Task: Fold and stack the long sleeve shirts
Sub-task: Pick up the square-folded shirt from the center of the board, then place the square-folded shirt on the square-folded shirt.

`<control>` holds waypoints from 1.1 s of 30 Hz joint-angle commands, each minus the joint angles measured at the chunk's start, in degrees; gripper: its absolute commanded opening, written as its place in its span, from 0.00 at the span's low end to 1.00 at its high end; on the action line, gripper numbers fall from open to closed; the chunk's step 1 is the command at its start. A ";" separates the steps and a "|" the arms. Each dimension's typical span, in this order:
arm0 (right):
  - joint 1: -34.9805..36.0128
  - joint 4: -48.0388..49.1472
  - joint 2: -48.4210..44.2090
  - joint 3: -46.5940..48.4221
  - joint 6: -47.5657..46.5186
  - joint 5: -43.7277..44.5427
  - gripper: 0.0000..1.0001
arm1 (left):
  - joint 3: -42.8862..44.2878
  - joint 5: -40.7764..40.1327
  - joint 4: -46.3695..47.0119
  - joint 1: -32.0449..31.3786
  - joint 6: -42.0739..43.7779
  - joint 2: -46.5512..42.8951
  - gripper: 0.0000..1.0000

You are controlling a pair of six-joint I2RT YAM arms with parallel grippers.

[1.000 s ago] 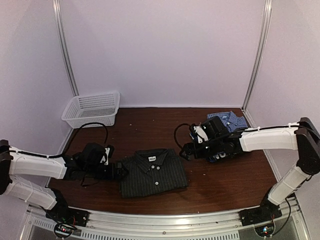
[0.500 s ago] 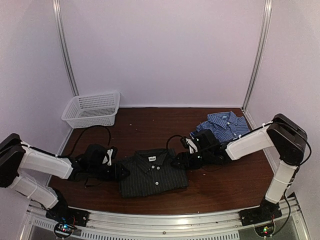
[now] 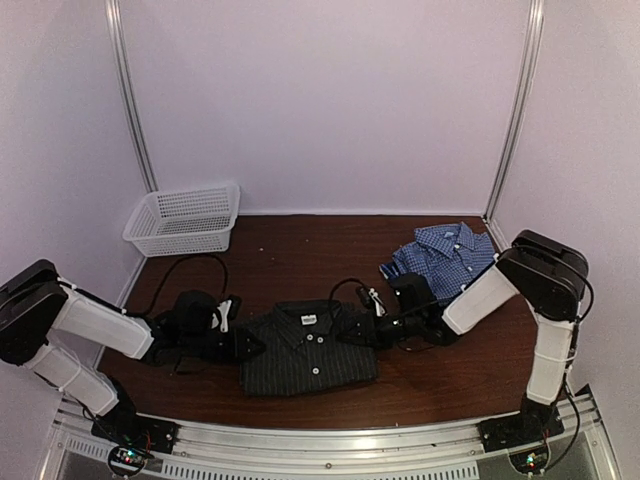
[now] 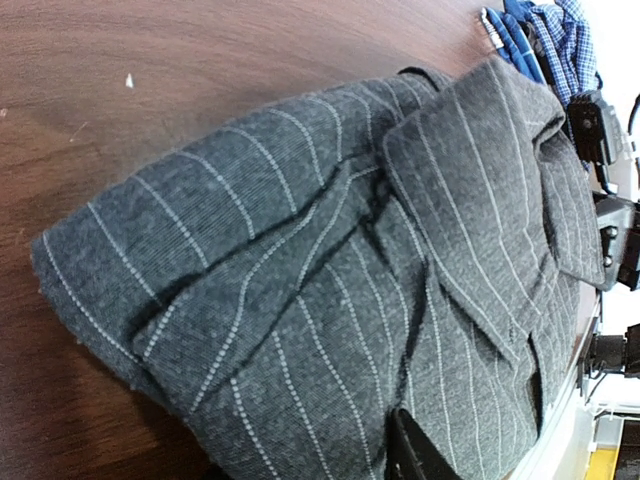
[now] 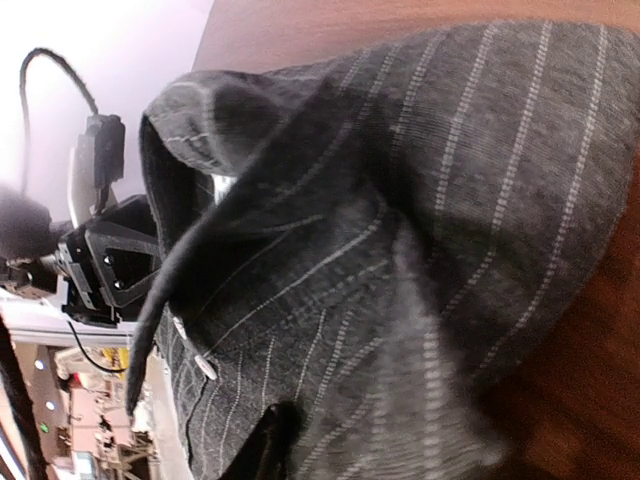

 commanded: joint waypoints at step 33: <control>-41.74 -86.44 -20.55 41.88 -47.65 28.13 0.01 | 12.98 -6.92 -15.99 0.07 14.71 -2.70 0.45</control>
